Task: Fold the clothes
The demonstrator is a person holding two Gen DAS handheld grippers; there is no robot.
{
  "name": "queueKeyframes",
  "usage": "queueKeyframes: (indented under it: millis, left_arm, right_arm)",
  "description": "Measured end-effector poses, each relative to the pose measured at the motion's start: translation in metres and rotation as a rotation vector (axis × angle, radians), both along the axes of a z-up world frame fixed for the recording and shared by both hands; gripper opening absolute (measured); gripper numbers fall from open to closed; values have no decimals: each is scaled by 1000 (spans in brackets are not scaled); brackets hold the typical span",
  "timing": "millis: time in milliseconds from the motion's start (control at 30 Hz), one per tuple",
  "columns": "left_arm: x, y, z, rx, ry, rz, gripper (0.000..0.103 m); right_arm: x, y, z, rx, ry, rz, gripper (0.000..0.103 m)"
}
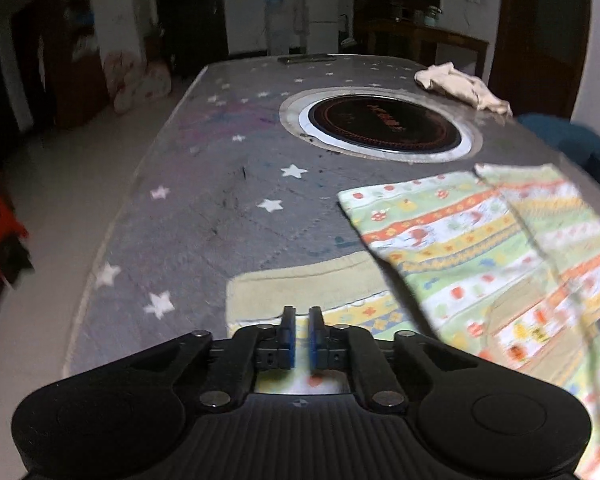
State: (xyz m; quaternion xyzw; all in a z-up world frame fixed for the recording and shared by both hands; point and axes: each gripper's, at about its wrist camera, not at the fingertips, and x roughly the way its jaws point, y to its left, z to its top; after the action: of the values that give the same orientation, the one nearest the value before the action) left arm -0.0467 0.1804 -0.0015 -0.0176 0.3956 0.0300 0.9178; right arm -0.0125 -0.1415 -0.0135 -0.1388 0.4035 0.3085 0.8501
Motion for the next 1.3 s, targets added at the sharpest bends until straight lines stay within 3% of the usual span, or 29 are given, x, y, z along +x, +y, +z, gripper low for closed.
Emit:
queueKeyframes:
  millis: [67,133,300,400,433,500,533,800,1000,1133,1233,1300]
  left_arm:
    - [-2,-7,3,-9,1,-10,22]
    - [-3,-14,5,-12,1,-22,41]
    - [-4,-33,2,0,18,-69,46]
    - [-6,-38,-1,51,16,-96,43]
    - [-6,-40,-2,69,14,-105,27]
    - [-7,-43,-5,104,11,-123,10]
    - [-7,-44,-6,119,7,-130,6]
    - [10,-31,-11,206,-17,-82,4]
    - [32,3,-11,213,-18,49,4]
    - [27,34,-8,152,-23,162,3]
    - [13,58,-3,87,-50,229,3]
    - [-3,72,2,31,-90,258,3]
  right_arm:
    - [1,1,0,0,0,-3,91]
    - [2,1,-1,0,-1,-5,91]
    - [5,2,0,2,-4,-18,91]
    - [7,4,0,5,-5,-27,91]
    - [8,5,-1,7,-5,-30,91]
    - [10,6,-1,11,-5,-36,91]
    - [12,7,-1,13,-6,-39,91]
    - [30,27,-3,25,-16,-57,92]
    - [54,51,-5,37,-23,-70,95]
    - [71,66,-6,51,-31,-60,94]
    - [69,64,-2,72,-12,-40,84]
    - [64,60,1,85,1,-25,83]
